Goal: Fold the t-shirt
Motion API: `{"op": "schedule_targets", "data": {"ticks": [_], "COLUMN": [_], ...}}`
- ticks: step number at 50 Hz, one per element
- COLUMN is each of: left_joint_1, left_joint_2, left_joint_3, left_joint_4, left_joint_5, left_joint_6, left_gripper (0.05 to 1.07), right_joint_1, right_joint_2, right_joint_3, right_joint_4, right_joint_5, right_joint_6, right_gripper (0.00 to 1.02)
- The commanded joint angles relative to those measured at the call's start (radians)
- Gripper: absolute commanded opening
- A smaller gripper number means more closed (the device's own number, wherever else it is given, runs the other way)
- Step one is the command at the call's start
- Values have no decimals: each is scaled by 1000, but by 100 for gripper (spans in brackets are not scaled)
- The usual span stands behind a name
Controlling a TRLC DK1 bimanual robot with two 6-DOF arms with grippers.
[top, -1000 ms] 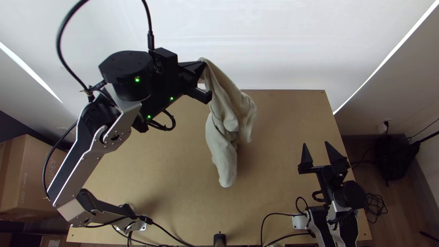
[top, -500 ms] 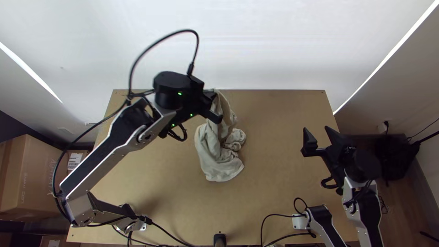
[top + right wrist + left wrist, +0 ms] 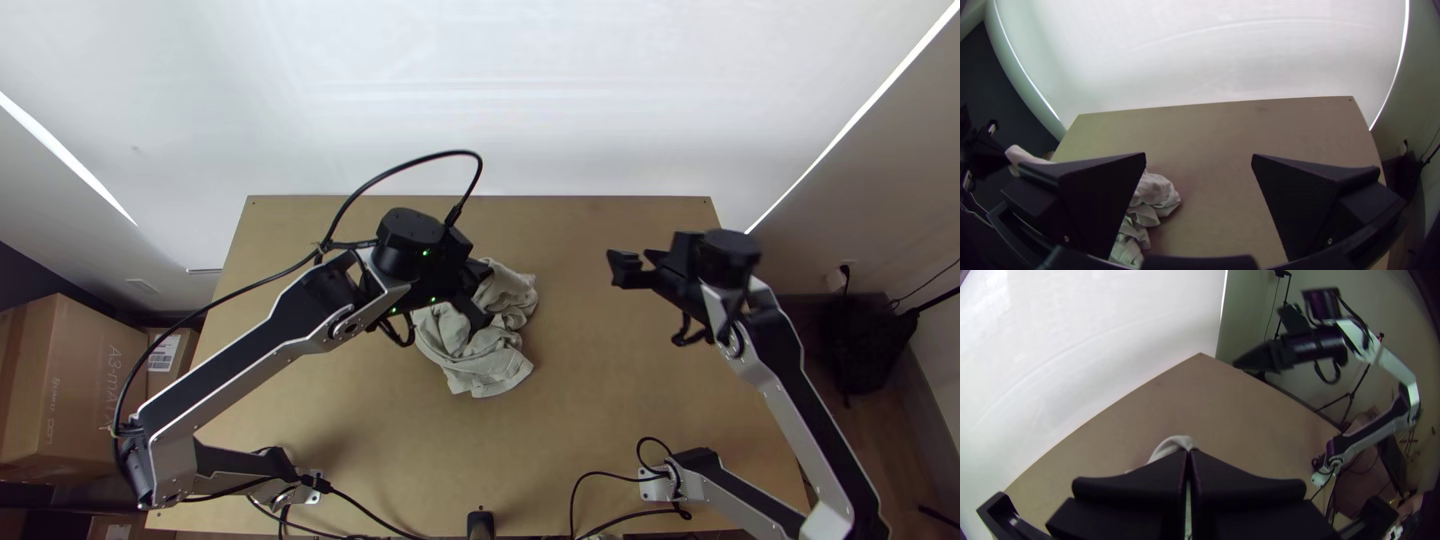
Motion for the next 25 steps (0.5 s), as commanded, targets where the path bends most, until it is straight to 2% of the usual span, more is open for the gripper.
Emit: {"op": "schedule_targets", "data": {"ticks": [1, 5, 10, 14, 25], "left_joint_1": [0, 13, 39, 63, 141], "left_joint_2": [-78, -115, -140, -149, -148], "left_joint_3": [-86, -139, -181, -196, -196], "left_joint_4": [19, 19, 19, 19, 31], "left_joint_5": [11, 11, 11, 11, 11], "left_joint_6": [59, 85, 88, 84, 70], "left_gripper": [8, 8, 8, 8, 8], "right_joint_1": [18, 25, 48, 77, 141], "right_joint_2": [135, 227, 297, 339, 276], "right_joint_3": [113, 173, 193, 191, 41], "right_joint_4": [-48, -77, -56, -40, 142], "right_joint_5": [-24, -42, -62, -62, -78], "right_joint_6": [55, 72, 55, -76, -462], "right_gripper": [98, 98, 98, 98, 98]}}
